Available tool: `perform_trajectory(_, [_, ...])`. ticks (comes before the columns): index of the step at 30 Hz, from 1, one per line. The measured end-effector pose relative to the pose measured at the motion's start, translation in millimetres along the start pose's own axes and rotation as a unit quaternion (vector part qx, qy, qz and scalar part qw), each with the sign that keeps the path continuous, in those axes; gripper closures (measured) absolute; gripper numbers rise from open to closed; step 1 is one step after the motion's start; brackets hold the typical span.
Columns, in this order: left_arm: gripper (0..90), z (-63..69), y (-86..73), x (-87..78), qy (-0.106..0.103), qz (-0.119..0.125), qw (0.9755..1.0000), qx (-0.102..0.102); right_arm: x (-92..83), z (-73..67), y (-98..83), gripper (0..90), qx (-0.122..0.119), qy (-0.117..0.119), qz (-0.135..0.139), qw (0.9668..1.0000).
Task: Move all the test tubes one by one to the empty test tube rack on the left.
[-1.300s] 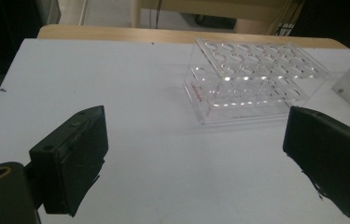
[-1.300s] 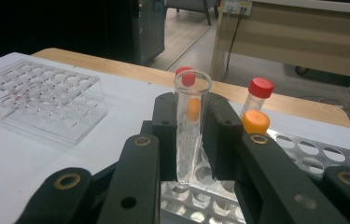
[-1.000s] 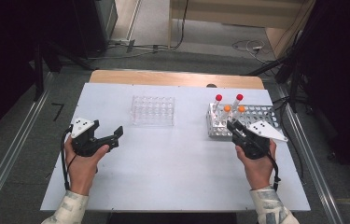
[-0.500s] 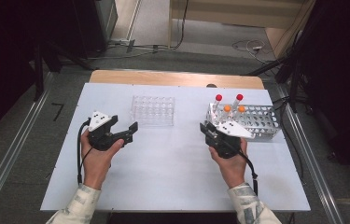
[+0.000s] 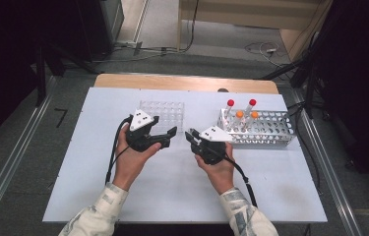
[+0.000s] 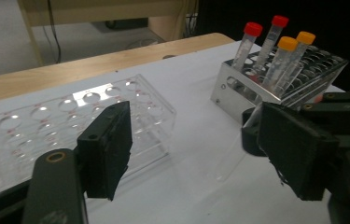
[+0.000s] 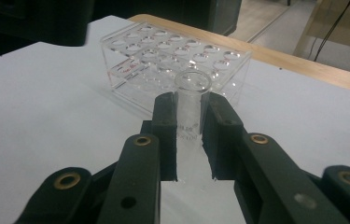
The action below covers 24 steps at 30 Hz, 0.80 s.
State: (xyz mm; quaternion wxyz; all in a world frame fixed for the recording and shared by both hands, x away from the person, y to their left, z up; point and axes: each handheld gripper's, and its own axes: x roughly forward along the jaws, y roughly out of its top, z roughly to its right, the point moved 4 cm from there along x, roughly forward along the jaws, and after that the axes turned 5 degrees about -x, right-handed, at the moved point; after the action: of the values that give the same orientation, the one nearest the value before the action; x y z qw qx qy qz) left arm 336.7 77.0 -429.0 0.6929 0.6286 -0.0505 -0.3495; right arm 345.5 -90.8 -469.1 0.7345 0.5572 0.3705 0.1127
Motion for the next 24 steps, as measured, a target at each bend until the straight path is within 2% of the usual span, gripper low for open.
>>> perform_trajectory(5, [33.3, 14.3, 2.8, 9.3, -0.015, -0.012, 0.9997, 0.018, 3.6, -4.5, 3.1, 73.1, 0.002, 0.006, 0.002, 1.0])
perform_trajectory(8, [36.6, 19.0, 5.0, 13.3, -0.023, -0.019, 0.9993, 0.021, 5.2, -7.5, 4.4, 73.1, -0.006, 0.015, 0.006, 0.9999])
perform_trajectory(12, [43.6, 21.8, 5.6, 18.1, -0.027, -0.032, 0.9986, 0.031, 5.6, -9.6, 5.1, 73.1, -0.006, 0.016, 0.007, 0.9998])
perform_trajectory(20, [56.8, 23.0, 4.8, 22.7, -0.027, -0.038, 0.9982, 0.037, 5.4, -11.1, 7.3, 73.1, -0.012, 0.014, 0.011, 0.9998])
perform_trajectory(22, [63.9, 23.4, 4.4, 23.6, -0.028, -0.039, 0.998, 0.041, 5.3, -12.1, 7.3, 73.1, -0.015, 0.012, 0.009, 0.9998])
perform_trajectory(24, [66.1, 24.7, 3.1, 24.7, -0.027, -0.044, 0.9975, 0.048, 5.7, -12.1, 7.4, 73.1, -0.016, 0.011, 0.009, 0.9998])
